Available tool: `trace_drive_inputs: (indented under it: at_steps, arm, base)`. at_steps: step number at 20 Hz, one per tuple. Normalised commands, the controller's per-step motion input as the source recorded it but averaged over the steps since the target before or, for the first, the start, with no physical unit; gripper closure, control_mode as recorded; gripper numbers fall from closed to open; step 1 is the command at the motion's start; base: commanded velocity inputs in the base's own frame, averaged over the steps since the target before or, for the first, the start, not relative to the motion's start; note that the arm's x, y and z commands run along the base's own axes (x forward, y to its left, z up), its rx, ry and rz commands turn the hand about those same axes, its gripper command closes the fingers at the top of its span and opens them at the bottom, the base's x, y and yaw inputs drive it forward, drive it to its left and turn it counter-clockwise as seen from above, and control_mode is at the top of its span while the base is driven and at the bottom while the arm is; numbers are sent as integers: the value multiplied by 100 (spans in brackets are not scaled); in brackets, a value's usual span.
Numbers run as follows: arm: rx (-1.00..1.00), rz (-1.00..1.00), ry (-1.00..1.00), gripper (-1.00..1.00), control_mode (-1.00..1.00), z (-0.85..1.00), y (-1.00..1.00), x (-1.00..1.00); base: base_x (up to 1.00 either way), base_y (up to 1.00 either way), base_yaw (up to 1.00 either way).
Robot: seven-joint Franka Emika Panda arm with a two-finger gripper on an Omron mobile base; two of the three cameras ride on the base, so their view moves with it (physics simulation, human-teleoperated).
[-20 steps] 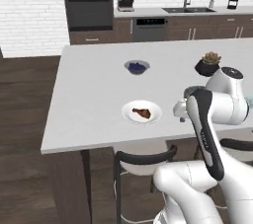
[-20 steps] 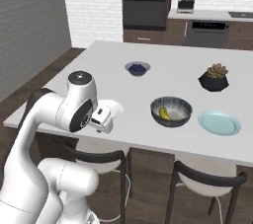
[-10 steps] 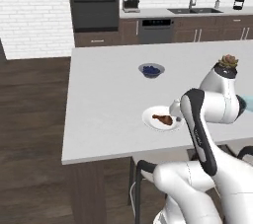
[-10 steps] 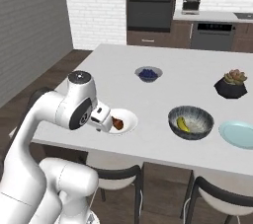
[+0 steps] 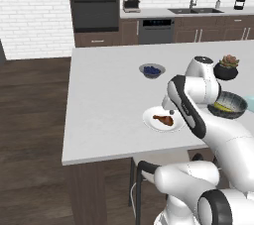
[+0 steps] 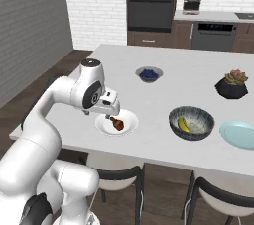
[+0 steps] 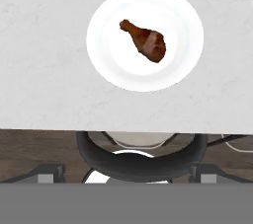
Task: Pick the chicken drumstick and cucumber from their plates and place them in the bowl. Then put the bowl in the fridge.
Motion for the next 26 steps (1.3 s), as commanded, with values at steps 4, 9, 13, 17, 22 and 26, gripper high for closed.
trace_drive_inputs:
  at_steps: [4,9,13,17,22,26]
  arm:
    - [-13,49,0,-100,-100,-44,-20,31]
    - [-2,34,0,-100,-100,-40,-10,39]
    - [-4,9,0,-100,-100,-32,0,58]
    - [-5,3,4,-100,-100,-36,0,70]
    - [-3,1,10,-100,-100,-35,0,66]
    - [0,2,8,-100,-100,-21,-1,48]
  base:
    - [0,0,0]
    - [0,0,0]
    - [0,0,0]
    - [0,0,0]
    - [0,0,0]
    - [0,0,0]
